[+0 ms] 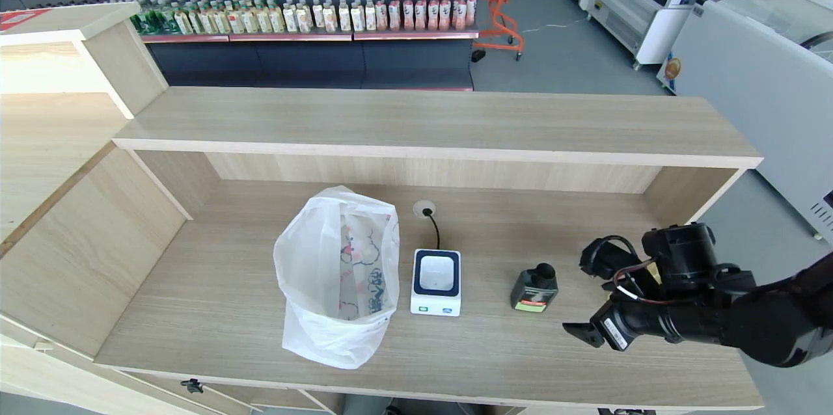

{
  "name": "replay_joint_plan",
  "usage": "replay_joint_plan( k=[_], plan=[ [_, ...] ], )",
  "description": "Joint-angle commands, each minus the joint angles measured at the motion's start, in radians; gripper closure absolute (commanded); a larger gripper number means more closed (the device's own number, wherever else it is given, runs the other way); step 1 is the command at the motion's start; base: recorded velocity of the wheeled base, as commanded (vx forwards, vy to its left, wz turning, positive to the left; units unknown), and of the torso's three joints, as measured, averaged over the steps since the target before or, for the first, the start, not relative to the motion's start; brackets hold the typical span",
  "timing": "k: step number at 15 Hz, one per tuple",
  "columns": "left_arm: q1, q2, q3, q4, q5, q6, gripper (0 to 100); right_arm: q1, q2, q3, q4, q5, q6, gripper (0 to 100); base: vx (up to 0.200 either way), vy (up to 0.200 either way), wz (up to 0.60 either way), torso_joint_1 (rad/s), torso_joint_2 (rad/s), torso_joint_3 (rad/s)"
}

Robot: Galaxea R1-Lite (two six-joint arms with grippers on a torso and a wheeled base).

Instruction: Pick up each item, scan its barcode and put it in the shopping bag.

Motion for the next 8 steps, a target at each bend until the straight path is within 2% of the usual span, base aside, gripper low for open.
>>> replay_joint_plan(
  k=[1,8],
  plan=[
    [0.0,0.0,0.0,0.0,0.0,0.0,0,0.048,0.12,-0.032,-0.066,0.0,-0.004,0,0.0,0.0,0.0,0.0,0.0,0.0],
    [0.0,0.0,0.0,0.0,0.0,0.0,0,0.086,0.244,-0.13,-0.183,-0.007,0.004,0,0.0,0.0,0.0,0.0,0.0,0.0]
  ],
)
